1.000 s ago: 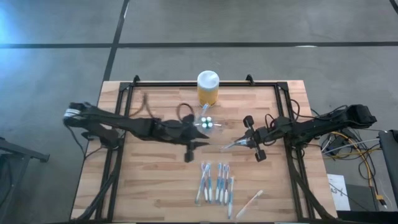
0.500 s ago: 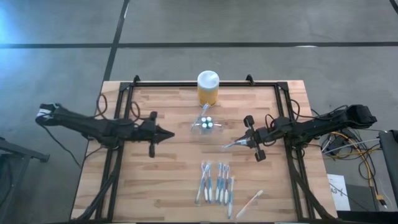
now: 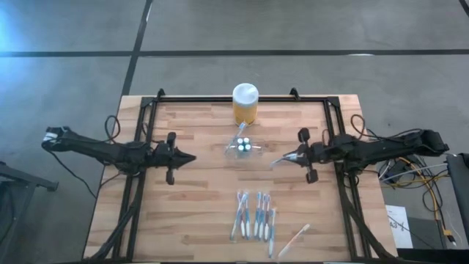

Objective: Pick & Place toothbrushing station
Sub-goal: Put the blue toothbrush into the right of the transparent organizer

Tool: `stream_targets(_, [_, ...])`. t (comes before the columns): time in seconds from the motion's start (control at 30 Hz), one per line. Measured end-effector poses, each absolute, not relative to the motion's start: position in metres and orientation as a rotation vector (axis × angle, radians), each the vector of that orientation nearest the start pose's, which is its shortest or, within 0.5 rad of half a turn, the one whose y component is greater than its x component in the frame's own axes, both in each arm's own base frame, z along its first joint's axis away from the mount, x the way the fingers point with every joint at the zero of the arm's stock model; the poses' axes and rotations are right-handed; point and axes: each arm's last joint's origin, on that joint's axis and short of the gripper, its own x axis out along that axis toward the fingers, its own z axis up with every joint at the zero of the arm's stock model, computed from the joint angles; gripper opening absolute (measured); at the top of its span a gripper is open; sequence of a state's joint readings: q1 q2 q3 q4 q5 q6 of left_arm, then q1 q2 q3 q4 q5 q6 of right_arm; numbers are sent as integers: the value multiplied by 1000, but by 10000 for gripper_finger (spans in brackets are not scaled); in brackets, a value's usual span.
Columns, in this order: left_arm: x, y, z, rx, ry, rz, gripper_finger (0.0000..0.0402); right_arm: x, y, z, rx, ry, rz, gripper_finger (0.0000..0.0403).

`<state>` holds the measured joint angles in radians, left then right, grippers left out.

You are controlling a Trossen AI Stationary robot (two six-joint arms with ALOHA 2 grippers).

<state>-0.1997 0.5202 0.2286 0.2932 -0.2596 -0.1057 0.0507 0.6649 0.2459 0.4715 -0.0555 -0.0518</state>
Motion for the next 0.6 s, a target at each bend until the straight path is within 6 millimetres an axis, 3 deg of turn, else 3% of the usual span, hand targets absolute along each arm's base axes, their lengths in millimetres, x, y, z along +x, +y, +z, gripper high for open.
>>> stream_targets(0.33, [135,-20,221,-109,-5,53,3,123,6,237,2,-94,49,15])
stream_targets(0.6, [137,-20,216,-103,35,49,15,120,5,218,18,-64,18,15])
